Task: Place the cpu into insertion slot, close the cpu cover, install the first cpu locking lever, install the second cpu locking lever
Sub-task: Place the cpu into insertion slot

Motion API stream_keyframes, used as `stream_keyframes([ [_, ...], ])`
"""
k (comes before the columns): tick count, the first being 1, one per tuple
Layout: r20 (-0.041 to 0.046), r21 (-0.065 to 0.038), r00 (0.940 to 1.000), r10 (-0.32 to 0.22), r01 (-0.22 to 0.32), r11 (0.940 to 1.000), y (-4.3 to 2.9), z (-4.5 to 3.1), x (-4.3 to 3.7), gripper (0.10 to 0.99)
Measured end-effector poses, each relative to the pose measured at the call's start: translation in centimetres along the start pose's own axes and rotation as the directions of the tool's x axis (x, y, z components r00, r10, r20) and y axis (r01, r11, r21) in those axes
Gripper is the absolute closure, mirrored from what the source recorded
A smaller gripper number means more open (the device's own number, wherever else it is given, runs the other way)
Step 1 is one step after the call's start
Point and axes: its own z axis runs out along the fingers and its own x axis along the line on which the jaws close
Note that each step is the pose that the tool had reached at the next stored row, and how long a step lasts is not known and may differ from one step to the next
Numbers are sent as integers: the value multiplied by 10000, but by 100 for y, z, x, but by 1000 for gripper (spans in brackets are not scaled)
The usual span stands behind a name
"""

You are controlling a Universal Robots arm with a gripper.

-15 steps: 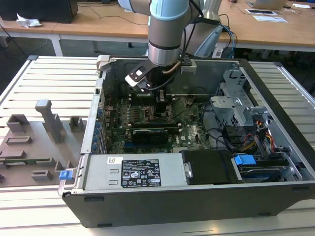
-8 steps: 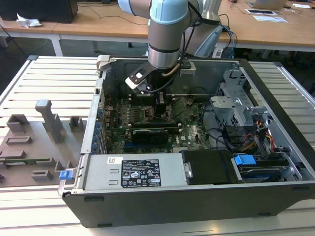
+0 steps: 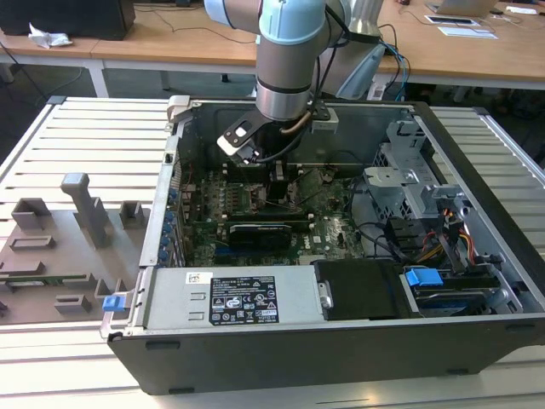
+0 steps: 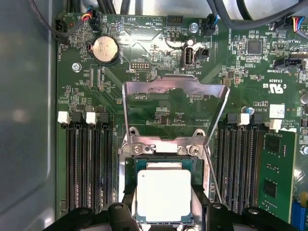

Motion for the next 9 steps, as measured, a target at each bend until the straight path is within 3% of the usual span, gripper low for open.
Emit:
stream_keyframes([
  [2,0,0,10000,0,0,10000,0,1,0,471],
  [9,-6,-2,10000,63,-63,10000,-1,2,-40,471],
])
